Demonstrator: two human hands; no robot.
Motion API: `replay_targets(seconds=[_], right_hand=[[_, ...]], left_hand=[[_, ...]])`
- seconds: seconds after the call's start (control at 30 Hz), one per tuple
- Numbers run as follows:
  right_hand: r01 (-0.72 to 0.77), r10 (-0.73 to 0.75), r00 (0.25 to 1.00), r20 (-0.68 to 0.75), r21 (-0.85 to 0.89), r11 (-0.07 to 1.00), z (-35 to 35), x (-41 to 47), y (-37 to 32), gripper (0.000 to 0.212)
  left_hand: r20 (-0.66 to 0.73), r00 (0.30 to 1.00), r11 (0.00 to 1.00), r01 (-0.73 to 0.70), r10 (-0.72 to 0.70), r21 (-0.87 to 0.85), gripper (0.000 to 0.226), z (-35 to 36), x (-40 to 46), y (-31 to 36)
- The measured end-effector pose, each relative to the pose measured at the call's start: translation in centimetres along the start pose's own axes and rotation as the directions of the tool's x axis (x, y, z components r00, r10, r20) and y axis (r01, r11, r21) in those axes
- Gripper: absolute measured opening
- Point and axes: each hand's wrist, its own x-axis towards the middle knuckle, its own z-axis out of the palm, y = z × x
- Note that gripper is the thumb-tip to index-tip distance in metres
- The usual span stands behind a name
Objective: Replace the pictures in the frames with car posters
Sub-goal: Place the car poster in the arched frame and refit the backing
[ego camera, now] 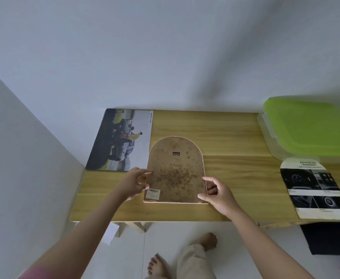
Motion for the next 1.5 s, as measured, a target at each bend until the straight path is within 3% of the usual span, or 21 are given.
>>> replay_targets(seconds=[0.1,0.23,0.37,0.53,0.63,0.8,0.93,1.1,1.3,1.5], right_hand=[[0.003,-0.003,1.0,-0.012,0.009,1.0,0.1,0.2,0.1,0.068],[0.014,-0.014,1.0,0.001,-0.047,0.999,0.2,0.6,0.0,0.082],[0.033,-0.029,0.999,0.033,-0.122,0.992,0.2,0.7,0.0,0.091],[0.082,-0.025,0.987,0.16,-0.358,0.93,0.1,1.3,-1.2,0.092],[0.102,-0.016,0.978,0.208,-0.412,0.905,-0.2,2.0,-1.6,0.095],[0.096,-0.024,0.977,0.21,-0.342,0.935,-0.6,2.3,-1.5,0.099],[0.075,-0.04,0.99,0.132,-0.273,0.959,-0.8,1.4,-1.0,0.096],[0.053,-0.05,0.999,0.018,-0.216,0.975,-0.8,0.4,0.0,0.088],[0.046,-0.032,0.997,0.068,-0.216,0.975,-1.4,0.9,-0.4,0.089],[0.03,-0.002,0.992,0.125,-0.226,0.974,-2.0,1.5,-0.4,0.092]], left_hand=[[0.009,1.0,1.0,0.027,-0.027,0.006,0.062,0.2,0.5,0.1],[0.061,0.998,0.999,0.03,-0.031,0.028,0.063,-0.2,0.9,0.5],[0.151,0.986,0.988,0.084,-0.064,-0.133,0.061,-0.9,1.1,1.8],[0.185,0.977,0.989,0.12,-0.103,-0.087,0.063,-1.5,1.5,2.6],[0.184,0.976,0.989,0.133,-0.119,-0.062,0.063,-1.5,1.9,2.8],[0.139,0.985,0.994,0.101,-0.106,0.037,0.063,-0.6,1.8,2.7],[0.023,0.999,0.987,0.044,-0.048,0.153,0.067,0.4,1.2,1.7],[0.031,0.999,0.998,0.031,-0.032,0.046,0.076,1.5,0.4,0.7],[0.057,0.998,0.984,-0.009,-0.001,0.178,0.081,1.8,1.1,0.9],[0.107,0.994,0.987,0.016,-0.034,0.16,0.082,1.6,1.7,1.2]])
